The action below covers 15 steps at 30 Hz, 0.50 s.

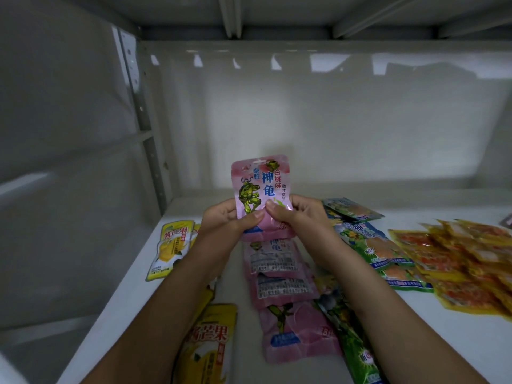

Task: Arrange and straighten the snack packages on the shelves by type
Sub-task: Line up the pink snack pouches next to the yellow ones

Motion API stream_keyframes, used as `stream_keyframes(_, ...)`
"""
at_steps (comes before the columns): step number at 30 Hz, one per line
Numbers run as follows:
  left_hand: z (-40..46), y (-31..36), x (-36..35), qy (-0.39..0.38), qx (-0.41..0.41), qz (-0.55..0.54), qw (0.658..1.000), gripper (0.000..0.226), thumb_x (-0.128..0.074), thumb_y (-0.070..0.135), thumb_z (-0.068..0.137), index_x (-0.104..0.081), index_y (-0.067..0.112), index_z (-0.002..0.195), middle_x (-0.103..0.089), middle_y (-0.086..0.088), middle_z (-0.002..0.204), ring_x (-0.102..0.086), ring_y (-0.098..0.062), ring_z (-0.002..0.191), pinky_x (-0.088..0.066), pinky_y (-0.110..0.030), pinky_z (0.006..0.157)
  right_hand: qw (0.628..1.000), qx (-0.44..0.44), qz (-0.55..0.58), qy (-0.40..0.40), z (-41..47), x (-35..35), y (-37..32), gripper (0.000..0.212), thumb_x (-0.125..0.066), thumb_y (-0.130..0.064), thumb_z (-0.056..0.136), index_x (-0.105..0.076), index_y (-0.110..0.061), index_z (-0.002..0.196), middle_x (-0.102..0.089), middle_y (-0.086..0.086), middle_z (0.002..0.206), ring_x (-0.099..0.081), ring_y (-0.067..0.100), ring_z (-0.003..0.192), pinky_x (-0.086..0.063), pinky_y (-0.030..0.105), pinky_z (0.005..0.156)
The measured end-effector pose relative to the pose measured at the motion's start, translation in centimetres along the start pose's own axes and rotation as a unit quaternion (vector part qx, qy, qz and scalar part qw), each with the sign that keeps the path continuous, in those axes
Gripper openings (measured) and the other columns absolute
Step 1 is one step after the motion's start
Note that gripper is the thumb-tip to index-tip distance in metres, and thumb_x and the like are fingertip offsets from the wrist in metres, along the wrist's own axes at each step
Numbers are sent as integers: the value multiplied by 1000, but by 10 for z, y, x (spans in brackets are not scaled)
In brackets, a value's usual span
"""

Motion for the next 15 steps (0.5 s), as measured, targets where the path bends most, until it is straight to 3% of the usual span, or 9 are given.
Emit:
stream_keyframes(4, 1, 3, 1, 12, -5, -11, 1000, 30, -76, 0, 89, -75, 4, 119, -78, -14, 115, -75, -34, 109, -60, -41, 95, 1000, 16, -8, 10, -1, 3, -4, 24, -66, -8, 101, -69, 6, 82, -72, 7, 70, -65, 8, 56, -49, 18, 51)
stream_keyframes(8, 1, 3, 1, 20, -6, -11, 1000, 31, -78, 0, 87, -75, 1, 117, -79, -15, 112, -76, -35, 105, -61, -42, 93, 999, 25, -22, 5, -1, -1, -3, 26, -61, -13, 104, -71, 3, 86, -72, 5, 72, -67, 9, 61, -50, 19, 54)
stream_keyframes(11, 4, 2, 4, 36, -13, -5, 999, 25, -78, 2, 87, -77, 2, 111, -80, -15, 108, -77, -32, 98, -62, -36, 83, 1000, 10, -8, 7, -1, 1, -2, 31, -60, -22, 105, -74, 4, 96, -76, 9, 80, -71, 13, 68, -54, 21, 60)
stream_keyframes(15, 5, -1, 10, 42, -17, 39, 998, 15, -74, 0, 92, -78, 5, 105, -81, -14, 100, -78, -27, 85, -61, -36, 75, 999, 3, -36, 23, 0, 4, 4, 30, -66, -20, 102, -74, 7, 93, -75, 12, 79, -67, 14, 66, -52, 24, 63)
Point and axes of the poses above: each hand's wrist, its own z-axis towards the middle knuckle, its own x-axis out of the back of the hand, y = z × x, the point moved 5 cm from there along z, towards the middle knuckle
